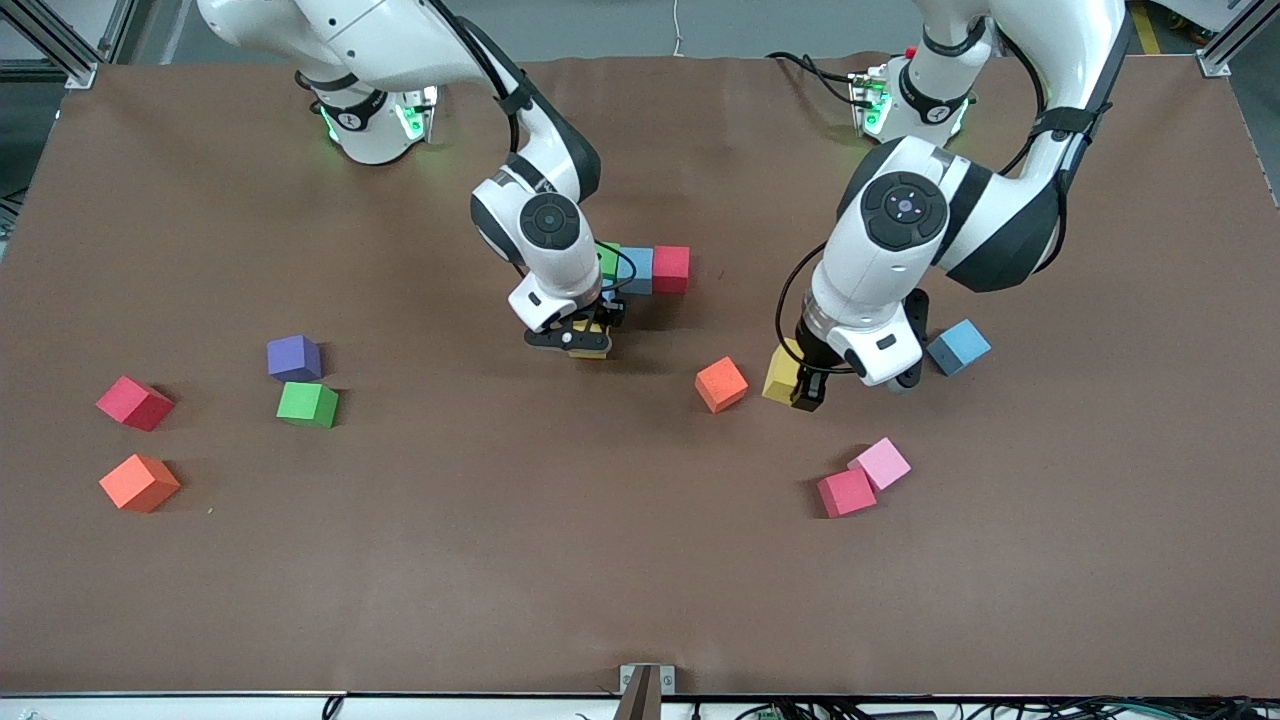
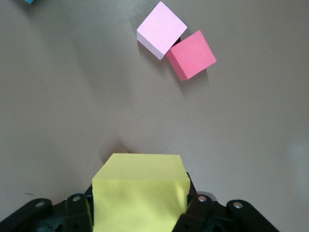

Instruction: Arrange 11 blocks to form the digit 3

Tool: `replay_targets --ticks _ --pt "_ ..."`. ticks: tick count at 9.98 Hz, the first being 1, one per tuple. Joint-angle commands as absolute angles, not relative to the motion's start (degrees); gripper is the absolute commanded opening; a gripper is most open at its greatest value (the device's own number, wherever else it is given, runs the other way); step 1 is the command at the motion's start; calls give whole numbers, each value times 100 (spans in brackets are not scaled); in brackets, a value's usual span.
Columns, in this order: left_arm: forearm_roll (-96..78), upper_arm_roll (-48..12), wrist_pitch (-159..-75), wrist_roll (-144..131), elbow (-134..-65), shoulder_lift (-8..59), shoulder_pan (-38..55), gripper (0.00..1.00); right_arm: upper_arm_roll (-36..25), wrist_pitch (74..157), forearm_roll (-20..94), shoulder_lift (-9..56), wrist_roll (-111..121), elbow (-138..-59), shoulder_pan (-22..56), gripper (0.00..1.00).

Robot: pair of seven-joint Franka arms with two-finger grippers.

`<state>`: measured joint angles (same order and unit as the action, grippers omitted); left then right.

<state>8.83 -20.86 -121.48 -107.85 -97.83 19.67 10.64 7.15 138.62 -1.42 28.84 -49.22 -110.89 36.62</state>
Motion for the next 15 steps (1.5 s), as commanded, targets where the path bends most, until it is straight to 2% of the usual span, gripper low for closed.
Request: replay_targets --ticks 1,2,3,4,7,9,12,15 --pt "826 -2101 -12041 -10784 -9694 1986 1063 13 650 14097 -149 2707 -5027 -11399 3744 27" --pt "826 -2101 -12041 -10802 -9694 1986 1063 13 650 14098 -149 2707 -5027 -11399 3744 51" --pt "878 -2092 -12032 -10932 -9694 2012 1116 13 650 14089 -149 2707 -5019 -11399 3744 83" --pt "914 -2066 -12006 -11064 -9694 2030 1203 13 650 14080 -149 2707 -5019 -11391 3744 100" --pt "958 -2083 -11865 -11083 -9633 2039 1213 13 650 14001 -149 2664 -5027 -11356 3718 100" --pt "941 -2092 -11716 -11092 -9528 2074 1222 13 615 13582 -149 2261 -5036 -11277 3561 100" --pt "958 -2083 -11707 -11520 -9483 2188 1545 13 615 12886 -149 1610 -4931 -11206 2465 100" --pt "975 -2030 -11716 -12486 -9344 2608 2248 13 606 12902 -228 1687 -3593 -11206 902 100"
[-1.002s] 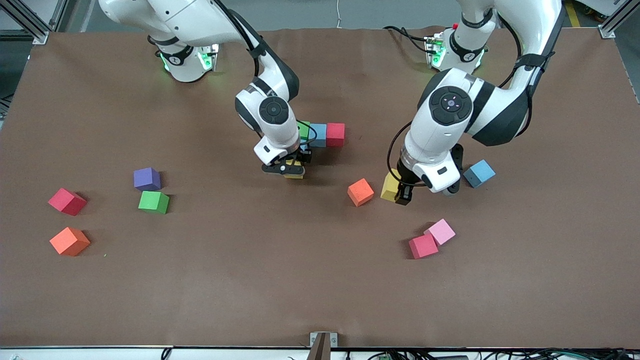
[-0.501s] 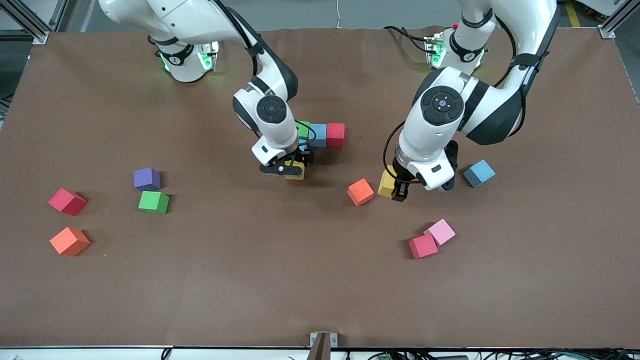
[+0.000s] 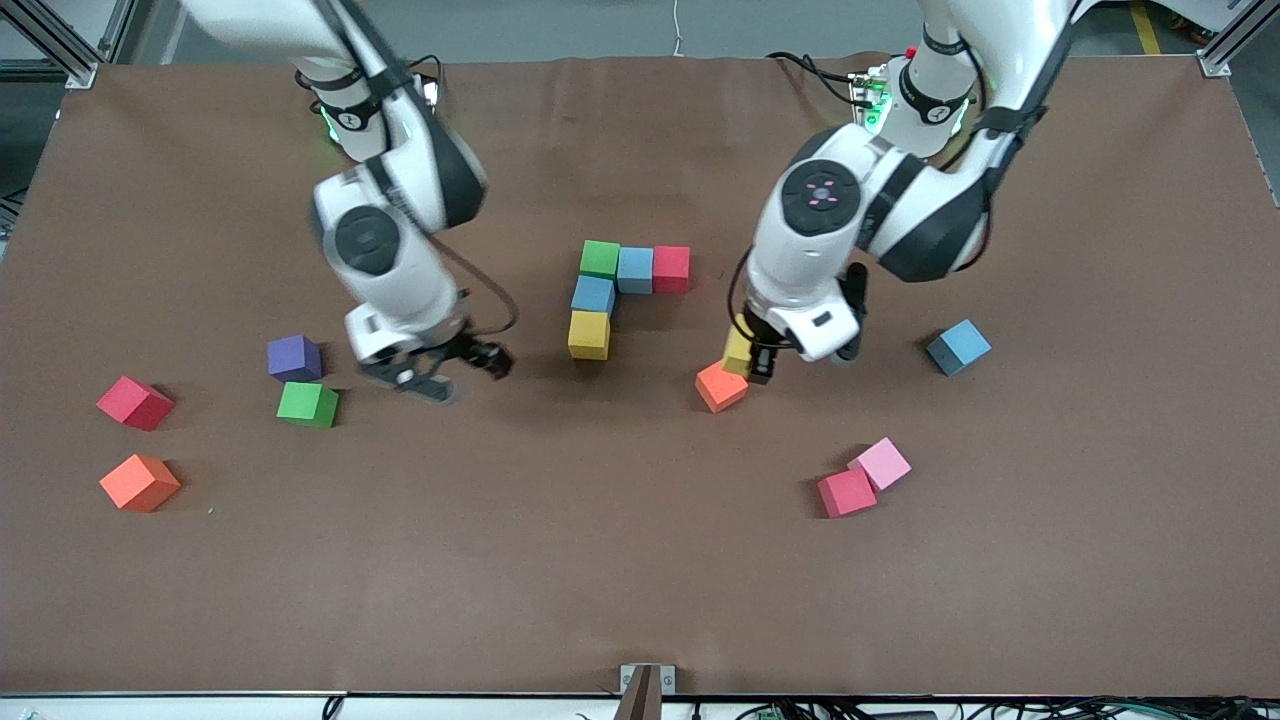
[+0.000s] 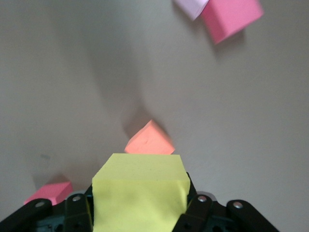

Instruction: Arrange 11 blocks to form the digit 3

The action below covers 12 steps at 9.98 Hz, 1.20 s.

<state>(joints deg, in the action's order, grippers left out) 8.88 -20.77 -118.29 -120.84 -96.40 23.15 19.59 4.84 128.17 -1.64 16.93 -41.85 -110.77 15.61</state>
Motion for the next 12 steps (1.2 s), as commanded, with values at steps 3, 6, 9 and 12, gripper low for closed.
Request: replay_targets --ticks 3,6,9,12 --pt "1695 -2030 -11716 -13874 -8764 3504 2846 13 598 12911 -307 1862 -1868 -11110 -199 100" --pt "2003 -1987 -11795 -14387 -8396 4129 3242 13 598 13138 -887 2319 -1064 -11162 -589 100" --pt "2083 -1636 -11987 -14624 -7972 4587 3690 13 606 13611 -923 2391 -968 -11783 -790 100" --pt "2083 -1591 -12356 -14783 -7980 4719 3858 13 615 14035 -914 2399 -940 -12190 -966 100"
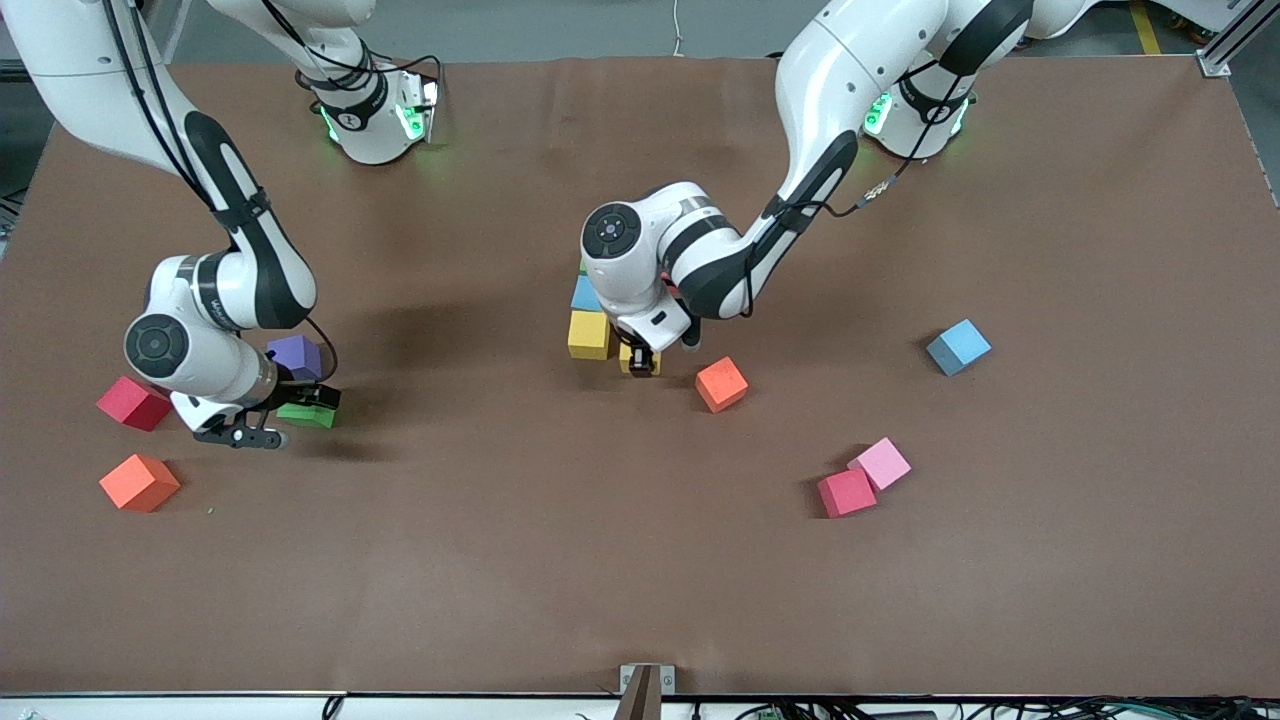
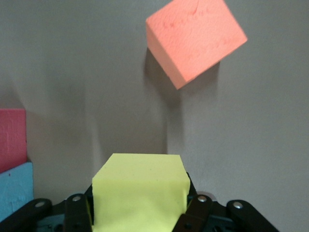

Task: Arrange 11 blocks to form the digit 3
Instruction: 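Lift the green block with the right gripper while the left gripper holds yellow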

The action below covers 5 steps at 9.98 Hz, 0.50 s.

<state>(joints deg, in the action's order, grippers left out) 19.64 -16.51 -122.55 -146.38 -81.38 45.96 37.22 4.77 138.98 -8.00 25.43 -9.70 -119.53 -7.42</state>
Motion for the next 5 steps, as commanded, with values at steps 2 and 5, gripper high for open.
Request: replay_targets --ticks 2,5 --pt "2083 -1582 -12532 -14897 -8015 4790 3893 13 624 14106 -870 2399 -949 -12296 -984 93" --pt "2092 -1591 -12542 -14959 -8024 4851 3981 13 659 14115 -853 2417 -958 -12085 -967 54"
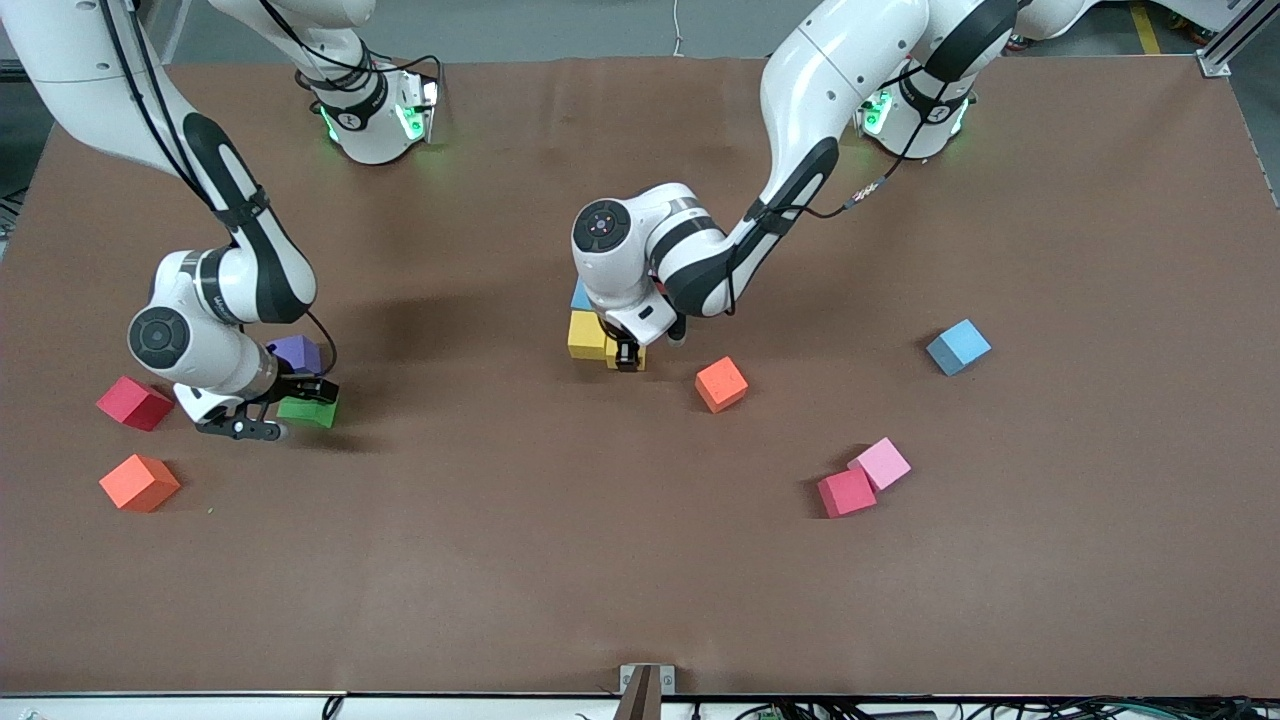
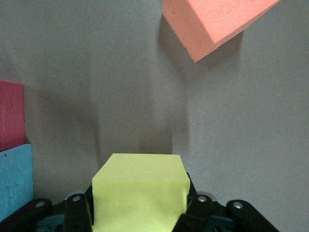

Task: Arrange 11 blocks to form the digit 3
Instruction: 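Lift the green block with the right gripper while the left gripper holds yellow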

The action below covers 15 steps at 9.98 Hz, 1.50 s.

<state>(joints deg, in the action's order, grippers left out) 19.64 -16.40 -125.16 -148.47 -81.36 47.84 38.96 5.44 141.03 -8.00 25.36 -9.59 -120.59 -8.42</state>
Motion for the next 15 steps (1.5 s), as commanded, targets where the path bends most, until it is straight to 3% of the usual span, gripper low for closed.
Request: replay_targets --ticks 1,2,4,7,8,9,10,11,15 --pt "2092 -1582 -12551 -14968 -8033 4860 4034 13 659 14141 -853 2417 -941 -12068 -958 17" --pt "2092 -1582 -12551 -14968 -8033 4886 4043 13 668 14159 -853 2417 -940 -12059 -949 0" --pt "2100 -1582 -12559 -14977 -8033 4948 4060 13 738 14072 -844 2400 -993 -11910 -862 0" --pt "2118 -1582 -12647 -14968 -8085 4975 4087 15 1325 14036 -634 2268 -1466 -11585 -800 0" --pt "2170 -1582 -12708 -14968 -8095 4975 4078 22 1440 13836 -563 2276 -1720 -11419 -774 0" --pt "2249 -1582 -12718 -14968 -8121 4975 4061 43 1520 13634 -545 2276 -1923 -11278 -652 0" --pt "2250 -1582 -12709 -14959 -8138 4966 4061 89 1538 13623 -536 2285 -2168 -11224 -529 0" --pt "2250 -1582 -12683 -14950 -8217 4888 4043 100 1538 13614 -449 2285 -2475 -11102 -336 0" --pt "2259 -1600 -12166 -14479 -8673 3958 3798 100 1521 13614 -167 2320 -3170 -10811 340 0"
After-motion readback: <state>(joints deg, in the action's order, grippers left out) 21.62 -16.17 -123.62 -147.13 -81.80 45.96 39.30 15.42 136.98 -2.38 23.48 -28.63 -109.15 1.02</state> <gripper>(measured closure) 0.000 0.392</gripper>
